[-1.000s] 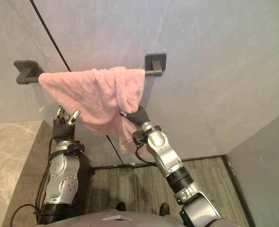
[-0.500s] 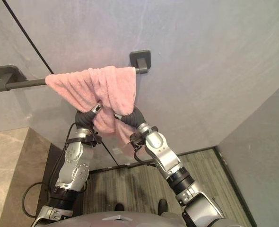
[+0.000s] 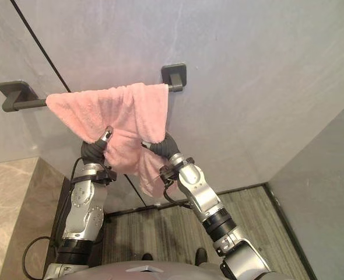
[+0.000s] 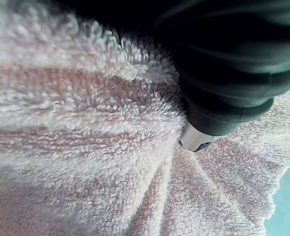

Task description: Organize washtable

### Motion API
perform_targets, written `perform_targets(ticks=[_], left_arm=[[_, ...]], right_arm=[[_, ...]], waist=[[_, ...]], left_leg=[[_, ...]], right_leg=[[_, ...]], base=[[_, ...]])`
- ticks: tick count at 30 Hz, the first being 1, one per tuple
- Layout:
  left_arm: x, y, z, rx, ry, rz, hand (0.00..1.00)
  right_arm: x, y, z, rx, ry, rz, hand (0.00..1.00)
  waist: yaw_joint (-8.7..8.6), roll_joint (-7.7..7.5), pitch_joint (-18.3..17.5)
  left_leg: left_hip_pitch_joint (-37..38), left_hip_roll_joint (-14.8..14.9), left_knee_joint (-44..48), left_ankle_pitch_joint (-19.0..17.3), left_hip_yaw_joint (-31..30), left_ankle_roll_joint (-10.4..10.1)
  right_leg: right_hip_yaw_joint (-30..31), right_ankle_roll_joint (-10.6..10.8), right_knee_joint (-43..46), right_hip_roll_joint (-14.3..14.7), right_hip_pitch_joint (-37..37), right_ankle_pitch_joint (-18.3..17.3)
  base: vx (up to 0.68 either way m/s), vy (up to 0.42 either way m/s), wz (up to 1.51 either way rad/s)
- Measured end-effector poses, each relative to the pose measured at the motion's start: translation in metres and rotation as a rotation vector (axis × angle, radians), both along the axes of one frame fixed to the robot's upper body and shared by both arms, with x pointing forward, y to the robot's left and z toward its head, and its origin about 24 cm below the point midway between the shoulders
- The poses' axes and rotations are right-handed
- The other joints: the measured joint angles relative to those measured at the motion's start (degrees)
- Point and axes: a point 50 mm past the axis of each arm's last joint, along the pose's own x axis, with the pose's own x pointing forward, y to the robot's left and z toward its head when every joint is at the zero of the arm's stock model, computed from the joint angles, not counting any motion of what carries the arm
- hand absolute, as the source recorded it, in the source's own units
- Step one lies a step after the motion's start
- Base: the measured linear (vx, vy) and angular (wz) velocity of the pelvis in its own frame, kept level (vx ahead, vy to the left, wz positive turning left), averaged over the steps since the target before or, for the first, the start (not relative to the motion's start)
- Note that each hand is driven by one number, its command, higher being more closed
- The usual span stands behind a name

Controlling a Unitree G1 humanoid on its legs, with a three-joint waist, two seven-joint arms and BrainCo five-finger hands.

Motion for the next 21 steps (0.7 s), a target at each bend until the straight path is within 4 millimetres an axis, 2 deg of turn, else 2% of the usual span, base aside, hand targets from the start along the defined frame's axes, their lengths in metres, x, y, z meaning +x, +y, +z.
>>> perform_targets(ticks=[13, 21], left_arm=[[0.002, -0.001, -0.001, 0.053, 0.010, -0.022, 1.00], [0.009, -0.008, -0.002, 0.028, 0.022, -0.035, 1.00]], right_arm=[[0.010, -0.013, -0.004, -0.021, 0.007, -0.089, 1.00], [0.019, -0.021, -0.005, -0.023, 0.020, -0.129, 1.00]], waist=[[0.20, -0.13, -0.07], [1.09, -0.58, -0.16]], left_leg=[[-0.39, -0.10, 0.00, 0.38, -1.49, 0.05], [-0.53, -0.15, 0.02, 0.33, -2.09, 0.12]], right_leg=[[-0.74, 0.17, 0.00, -0.13, 0.39, -0.13], [-0.50, 0.36, 0.00, -0.12, 0.29, -0.56]], base=[[0.00, 0.002, 0.06], [0.00, 0.000, 0.00]])
